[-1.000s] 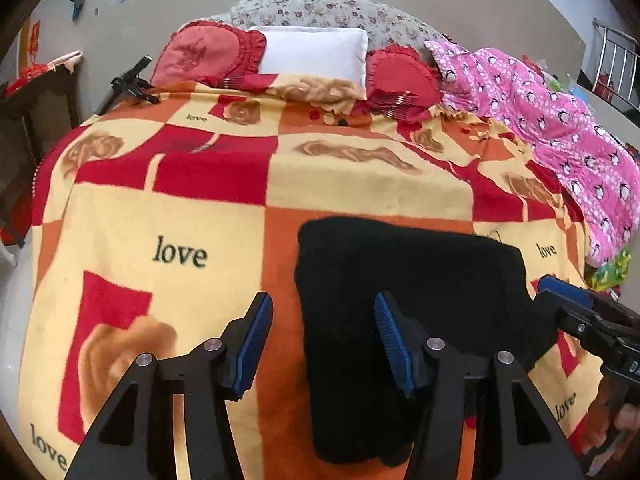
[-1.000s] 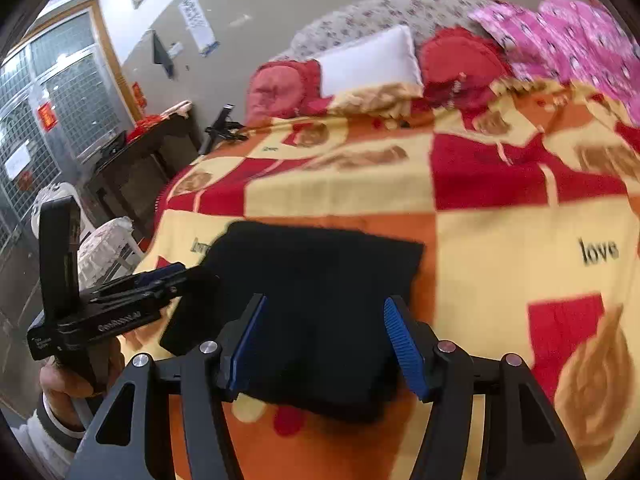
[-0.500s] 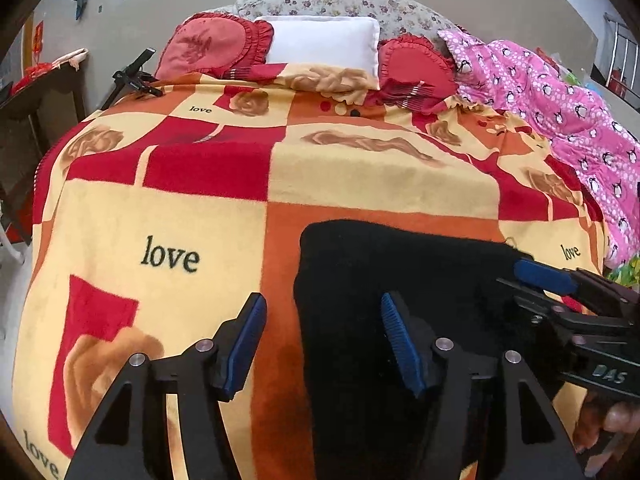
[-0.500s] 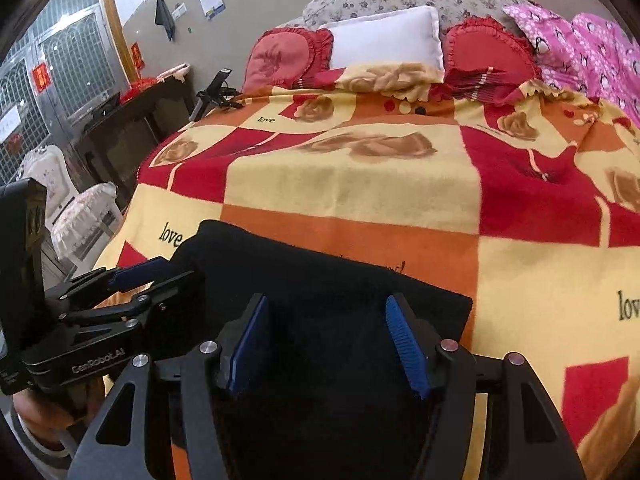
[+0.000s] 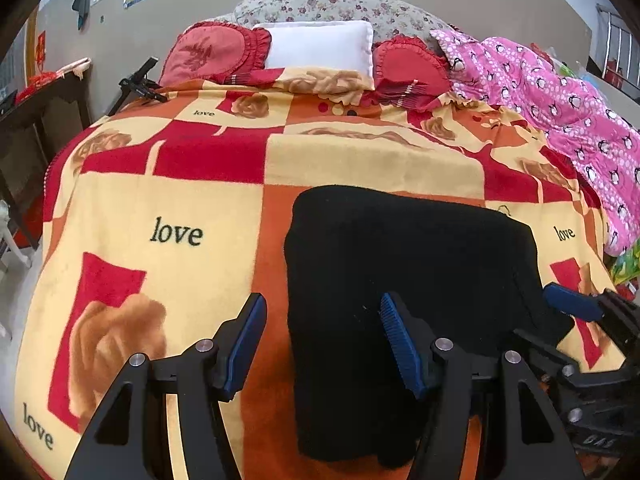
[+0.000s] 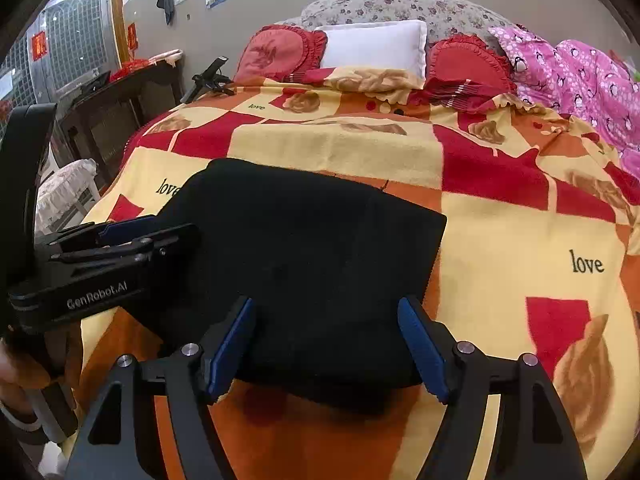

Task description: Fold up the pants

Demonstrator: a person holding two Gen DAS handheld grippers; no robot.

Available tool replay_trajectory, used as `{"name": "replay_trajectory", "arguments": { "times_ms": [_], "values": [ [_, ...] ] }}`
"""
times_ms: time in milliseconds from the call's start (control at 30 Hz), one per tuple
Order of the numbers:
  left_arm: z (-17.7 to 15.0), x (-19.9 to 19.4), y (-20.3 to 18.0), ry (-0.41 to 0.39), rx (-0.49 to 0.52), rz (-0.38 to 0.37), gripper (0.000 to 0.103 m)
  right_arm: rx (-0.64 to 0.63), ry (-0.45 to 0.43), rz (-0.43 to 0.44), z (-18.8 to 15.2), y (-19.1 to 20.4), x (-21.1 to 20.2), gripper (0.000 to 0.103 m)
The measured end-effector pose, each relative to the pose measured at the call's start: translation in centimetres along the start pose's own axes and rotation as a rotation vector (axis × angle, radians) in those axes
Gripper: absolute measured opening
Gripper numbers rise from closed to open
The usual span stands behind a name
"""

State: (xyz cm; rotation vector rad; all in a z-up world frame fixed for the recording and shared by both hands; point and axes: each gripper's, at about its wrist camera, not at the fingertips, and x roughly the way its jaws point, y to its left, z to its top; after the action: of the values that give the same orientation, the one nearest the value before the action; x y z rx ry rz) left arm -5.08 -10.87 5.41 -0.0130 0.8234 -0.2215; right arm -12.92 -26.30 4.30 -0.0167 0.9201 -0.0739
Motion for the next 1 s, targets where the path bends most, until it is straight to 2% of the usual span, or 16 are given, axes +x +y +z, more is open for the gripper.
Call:
{"name": "replay_trajectory", "arguments": {
  "times_ms": [100,233,400,600,833,1000],
  "values": [
    [-0.3,-1.2,0.2,-0.022,-0.006,0.005,0.060,0.034,-0.039,0.031,0.4,0.0,-1.9,0.075],
    [-1.2,-2.9,0.2,-0.054,0.003,0.021,0.064,0.060,-0.092,0.024,0.6,0.4,-3.9,0.089],
    [-2.4,-5.4,-0.1,-0.102,0.017,0.026,0.074,0.076,-0.111,-0.010,0.6,0.9,-4.9,0.096],
    [-3.9,-8.1,-0.1,-0.153,0.047,0.064,0.075,0.076,-0.132,-0.003,0.0,1.9,-6.2,0.099],
    [-5.3,-10.2,0.4,-0.182,0.025,0.066,0.075,0.086,-0.149,0.007,-0.6,2.1,-7.6,0.101],
    [-5.1,-10.5,1.0,-0.188,0.024,0.060,0.075,0.100,-0.139,0.008,-0.8,1.8,-7.8,0.101]
  ]
}}
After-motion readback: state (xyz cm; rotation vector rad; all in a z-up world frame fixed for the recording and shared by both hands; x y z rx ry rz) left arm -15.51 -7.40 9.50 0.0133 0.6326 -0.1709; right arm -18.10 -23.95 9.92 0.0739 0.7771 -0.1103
